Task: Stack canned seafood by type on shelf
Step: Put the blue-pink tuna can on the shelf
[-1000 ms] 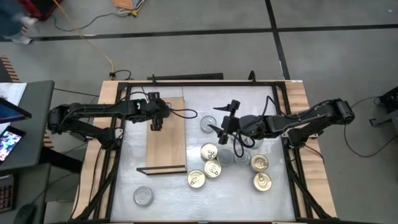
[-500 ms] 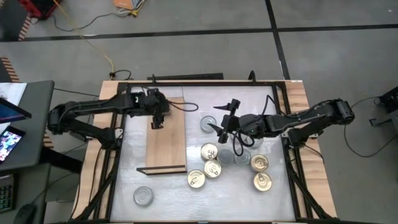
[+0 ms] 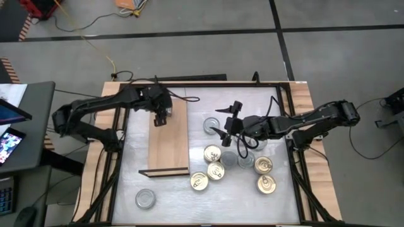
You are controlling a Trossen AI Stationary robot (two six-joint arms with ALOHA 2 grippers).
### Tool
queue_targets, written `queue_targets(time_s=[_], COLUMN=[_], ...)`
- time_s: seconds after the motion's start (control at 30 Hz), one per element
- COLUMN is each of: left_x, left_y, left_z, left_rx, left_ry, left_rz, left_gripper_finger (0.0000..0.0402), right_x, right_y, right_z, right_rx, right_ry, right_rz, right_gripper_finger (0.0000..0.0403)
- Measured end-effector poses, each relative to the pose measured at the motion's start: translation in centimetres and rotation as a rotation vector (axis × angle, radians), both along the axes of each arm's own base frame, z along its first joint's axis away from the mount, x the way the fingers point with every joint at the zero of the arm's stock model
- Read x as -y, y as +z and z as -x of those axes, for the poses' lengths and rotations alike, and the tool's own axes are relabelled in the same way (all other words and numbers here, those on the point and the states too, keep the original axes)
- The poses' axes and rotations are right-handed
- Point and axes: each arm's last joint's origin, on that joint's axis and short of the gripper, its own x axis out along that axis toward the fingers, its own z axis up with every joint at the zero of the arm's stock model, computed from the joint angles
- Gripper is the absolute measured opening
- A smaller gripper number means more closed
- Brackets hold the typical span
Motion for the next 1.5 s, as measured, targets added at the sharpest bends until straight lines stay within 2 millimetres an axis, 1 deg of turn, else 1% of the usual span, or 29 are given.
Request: queue_targets(time_s=[0.17,0.33,0.43,0.57,0.6,0.8,0.93,1.03,1.13,1.3,1.5], left_x=[-0.7,-0.6,0.0,0.8,1.0,1.7,1.3,1.0,0.8,0.7,0.7], left_y=[-1.7,-2.4,-2.3,-1.9,-1.9,-1.7,-1.1,-1.1,-1.6,-3.0,-3.5], left_z=[-0.7,-0.7,-0.9,-1.2,-1.2,-1.7,-2.6,-3.3,-4.1,-5.0,-5.3], left_rx=[-0.073,-0.158,-0.210,-0.258,-0.267,-0.318,-0.258,-0.216,-0.204,-0.256,-0.278], left_ry=[0.001,-0.035,-0.064,-0.099,-0.107,-0.114,-0.090,-0.086,-0.088,-0.105,-0.053], left_rz=[0.045,0.019,-0.049,-0.156,-0.179,-0.310,-0.411,-0.443,-0.458,-0.467,-0.500], left_gripper_finger=[0.0256,0.0251,0.0231,0.0187,0.0185,0.0185,0.0185,0.0187,0.0186,0.0186,0.0186], right_x=[0.1,0.1,0.4,0.9,1.0,1.4,1.4,1.4,1.4,1.4,1.4], right_y=[-0.1,-0.1,-0.1,-0.1,-0.1,-0.1,-0.1,-0.1,-0.1,-0.2,-0.2], right_z=[0.0,0.0,0.0,0.0,-0.1,-0.1,-0.1,-0.1,-0.1,-0.1,-0.1], right_rx=[-0.007,-0.009,-0.009,-0.009,-0.008,-0.004,-0.004,-0.004,-0.005,-0.010,-0.014], right_ry=[-0.003,-0.005,-0.015,-0.021,-0.014,-0.010,-0.010,-0.009,-0.008,-0.008,-0.008], right_rz=[-0.001,0.000,0.000,-0.003,-0.008,-0.025,-0.026,-0.026,-0.027,-0.027,-0.026], right_gripper_finger=[0.0372,0.0372,0.0372,0.0372,0.0372,0.0372,0.0372,0.0372,0.0372,0.0372,0.0372])
